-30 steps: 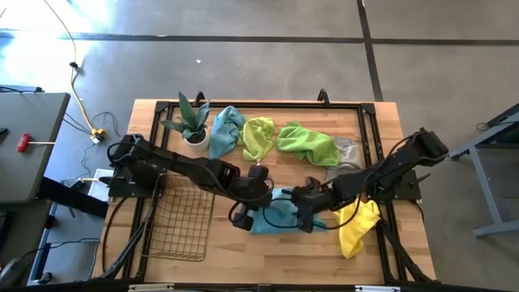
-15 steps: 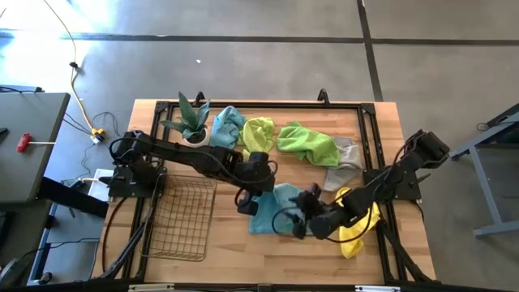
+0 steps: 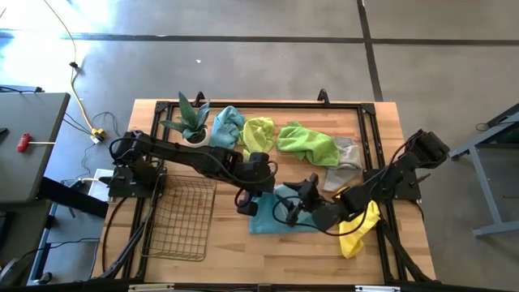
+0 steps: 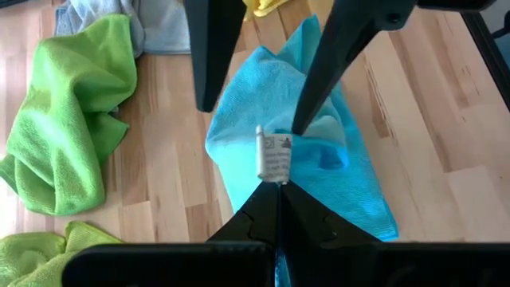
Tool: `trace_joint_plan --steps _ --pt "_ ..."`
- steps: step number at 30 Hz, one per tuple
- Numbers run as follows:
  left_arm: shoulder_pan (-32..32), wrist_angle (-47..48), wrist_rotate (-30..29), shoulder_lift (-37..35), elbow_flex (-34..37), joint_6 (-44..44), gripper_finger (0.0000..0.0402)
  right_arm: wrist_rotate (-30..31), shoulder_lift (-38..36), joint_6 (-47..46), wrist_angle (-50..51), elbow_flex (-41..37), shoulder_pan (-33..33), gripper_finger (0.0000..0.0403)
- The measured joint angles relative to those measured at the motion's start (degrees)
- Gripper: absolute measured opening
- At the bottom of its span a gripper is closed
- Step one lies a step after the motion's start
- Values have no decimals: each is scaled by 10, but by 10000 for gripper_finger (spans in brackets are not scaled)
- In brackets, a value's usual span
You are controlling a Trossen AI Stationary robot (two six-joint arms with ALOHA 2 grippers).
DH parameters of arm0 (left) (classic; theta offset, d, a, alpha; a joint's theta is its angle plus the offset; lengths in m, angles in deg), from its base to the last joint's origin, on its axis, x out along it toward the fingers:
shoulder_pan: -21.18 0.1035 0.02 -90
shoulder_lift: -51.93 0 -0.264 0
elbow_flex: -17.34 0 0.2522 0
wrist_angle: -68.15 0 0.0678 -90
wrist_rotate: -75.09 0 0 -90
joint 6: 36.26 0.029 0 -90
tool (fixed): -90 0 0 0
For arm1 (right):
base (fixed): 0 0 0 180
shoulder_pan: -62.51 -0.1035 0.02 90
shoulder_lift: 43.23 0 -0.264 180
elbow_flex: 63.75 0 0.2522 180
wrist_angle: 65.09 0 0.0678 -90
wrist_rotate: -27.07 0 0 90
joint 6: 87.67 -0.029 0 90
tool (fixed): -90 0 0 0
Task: Fold microfiber towels
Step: Fold the bottom blue microfiber towel
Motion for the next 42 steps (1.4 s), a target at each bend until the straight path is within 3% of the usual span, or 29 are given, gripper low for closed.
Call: trace_joint_plan --steps 4,10,22,34,42 --pt "0 0 0 0 0 0 0 12 0 20 -6 0 9 232" --pt "1 0 -6 0 0 0 0 -22 0 46 -36 0 13 232" --pt "1 -6 -7 0 0 4 0 28 17 63 -61 0 16 232" --pt "7 -12 -3 0 0 11 0 1 37 78 -116 0 26 232" --pt "13 -16 -11 1 0 15 0 31 37 29 -32 0 18 232"
